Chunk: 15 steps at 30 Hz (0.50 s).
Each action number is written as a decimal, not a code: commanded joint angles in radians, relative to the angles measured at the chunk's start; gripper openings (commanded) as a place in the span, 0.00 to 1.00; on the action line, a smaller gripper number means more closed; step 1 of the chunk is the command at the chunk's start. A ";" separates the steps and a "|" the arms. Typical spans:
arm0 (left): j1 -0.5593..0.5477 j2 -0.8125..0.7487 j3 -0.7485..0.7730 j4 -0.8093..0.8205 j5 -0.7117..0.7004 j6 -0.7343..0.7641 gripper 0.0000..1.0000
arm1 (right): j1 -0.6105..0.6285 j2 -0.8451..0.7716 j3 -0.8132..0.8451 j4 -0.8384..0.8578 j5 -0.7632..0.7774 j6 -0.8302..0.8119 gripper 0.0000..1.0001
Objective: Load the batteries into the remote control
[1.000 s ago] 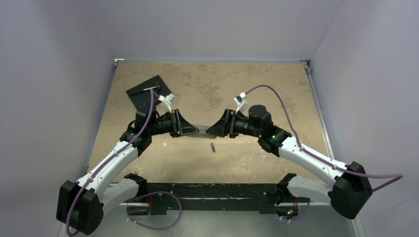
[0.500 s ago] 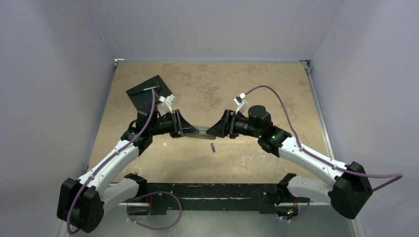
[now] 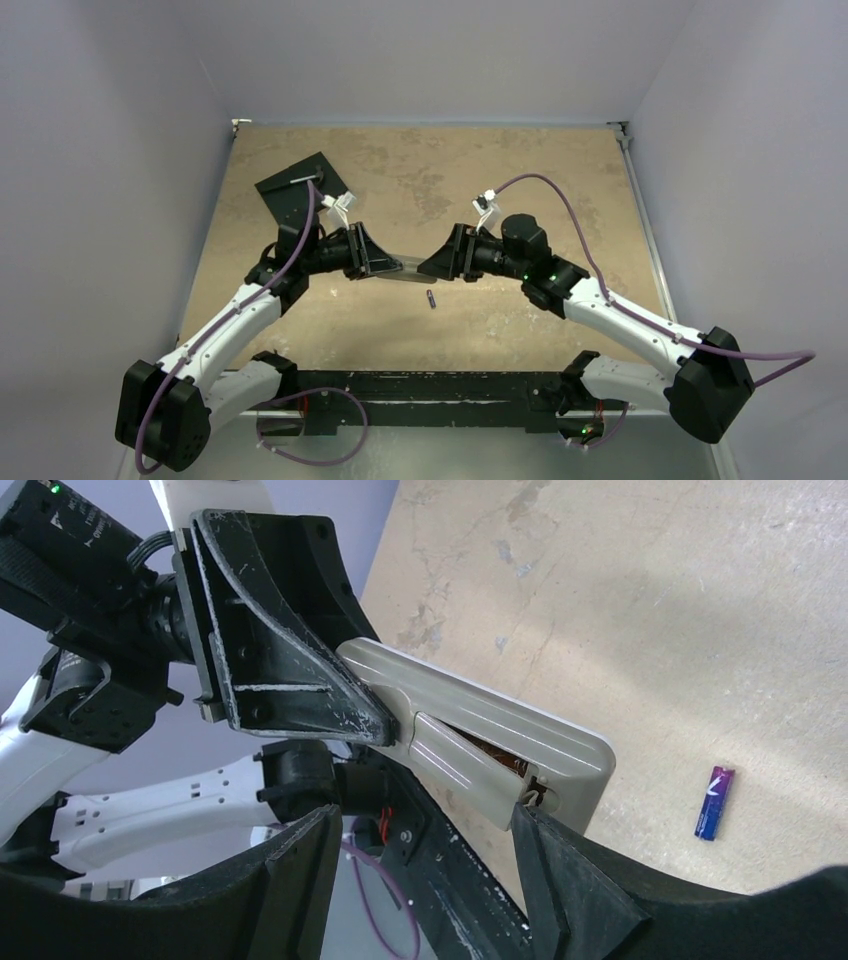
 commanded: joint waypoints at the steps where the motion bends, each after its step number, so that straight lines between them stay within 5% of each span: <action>1: -0.017 0.010 0.044 0.048 0.010 0.011 0.00 | 0.040 -0.018 0.023 0.059 -0.050 -0.005 0.71; 15: -0.016 0.011 0.061 -0.013 -0.002 0.042 0.00 | 0.040 -0.047 0.033 0.014 -0.016 -0.029 0.72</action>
